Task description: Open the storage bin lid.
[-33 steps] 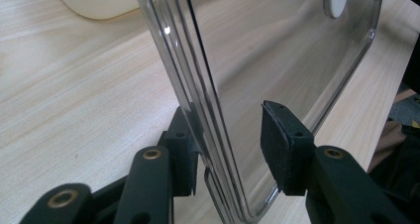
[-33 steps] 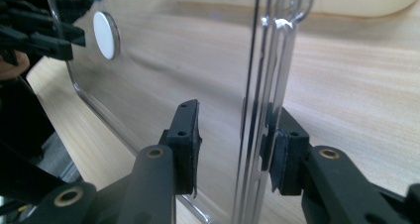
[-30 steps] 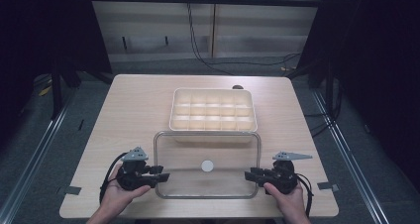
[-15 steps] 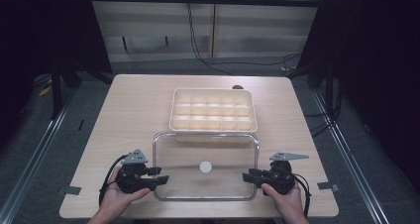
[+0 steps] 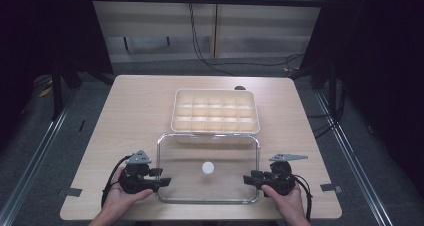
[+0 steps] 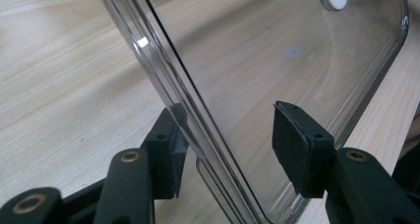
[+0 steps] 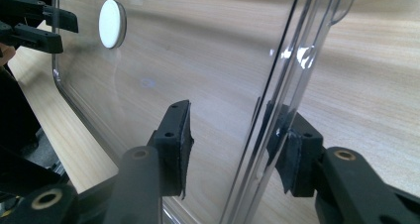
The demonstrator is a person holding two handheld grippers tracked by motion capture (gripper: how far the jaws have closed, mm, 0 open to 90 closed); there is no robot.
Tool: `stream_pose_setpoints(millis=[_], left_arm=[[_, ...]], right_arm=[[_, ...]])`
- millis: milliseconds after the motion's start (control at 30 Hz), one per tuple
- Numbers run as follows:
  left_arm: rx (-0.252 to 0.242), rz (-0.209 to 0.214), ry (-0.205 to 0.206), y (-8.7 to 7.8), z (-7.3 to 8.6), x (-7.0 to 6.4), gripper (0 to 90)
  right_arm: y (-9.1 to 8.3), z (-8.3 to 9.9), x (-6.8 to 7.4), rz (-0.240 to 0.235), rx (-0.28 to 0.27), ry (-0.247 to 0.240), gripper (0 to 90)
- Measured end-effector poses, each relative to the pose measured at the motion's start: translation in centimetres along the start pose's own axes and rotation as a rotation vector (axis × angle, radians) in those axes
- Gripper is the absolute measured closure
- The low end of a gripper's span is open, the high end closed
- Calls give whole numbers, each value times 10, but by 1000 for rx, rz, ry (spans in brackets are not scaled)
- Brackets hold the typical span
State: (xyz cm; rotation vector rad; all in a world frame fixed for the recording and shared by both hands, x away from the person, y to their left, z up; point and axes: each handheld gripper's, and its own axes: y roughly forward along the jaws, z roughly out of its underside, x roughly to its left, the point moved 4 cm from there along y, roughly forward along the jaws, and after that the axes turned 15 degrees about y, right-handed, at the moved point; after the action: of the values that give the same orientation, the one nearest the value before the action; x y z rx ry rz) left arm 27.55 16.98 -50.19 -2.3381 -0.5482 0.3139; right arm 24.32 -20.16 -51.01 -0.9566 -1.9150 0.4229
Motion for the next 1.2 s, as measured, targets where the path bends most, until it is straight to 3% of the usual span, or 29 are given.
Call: stream_pose_setpoints(millis=[367,400,600,1200], left_arm=[[16,8,-5,4,1,3,469],[31,11,9,4,2,5,469],[42,-4,-8,7,4,8,476],[61,17,-32,12,6,10,470]], right_arm=[[4,2,-1,29,12,-5,481],[7,2,-2,28,11,-6,474],[9,2,-5,61,20,-4,447],[13,-1,-8,121,15,-8,399]])
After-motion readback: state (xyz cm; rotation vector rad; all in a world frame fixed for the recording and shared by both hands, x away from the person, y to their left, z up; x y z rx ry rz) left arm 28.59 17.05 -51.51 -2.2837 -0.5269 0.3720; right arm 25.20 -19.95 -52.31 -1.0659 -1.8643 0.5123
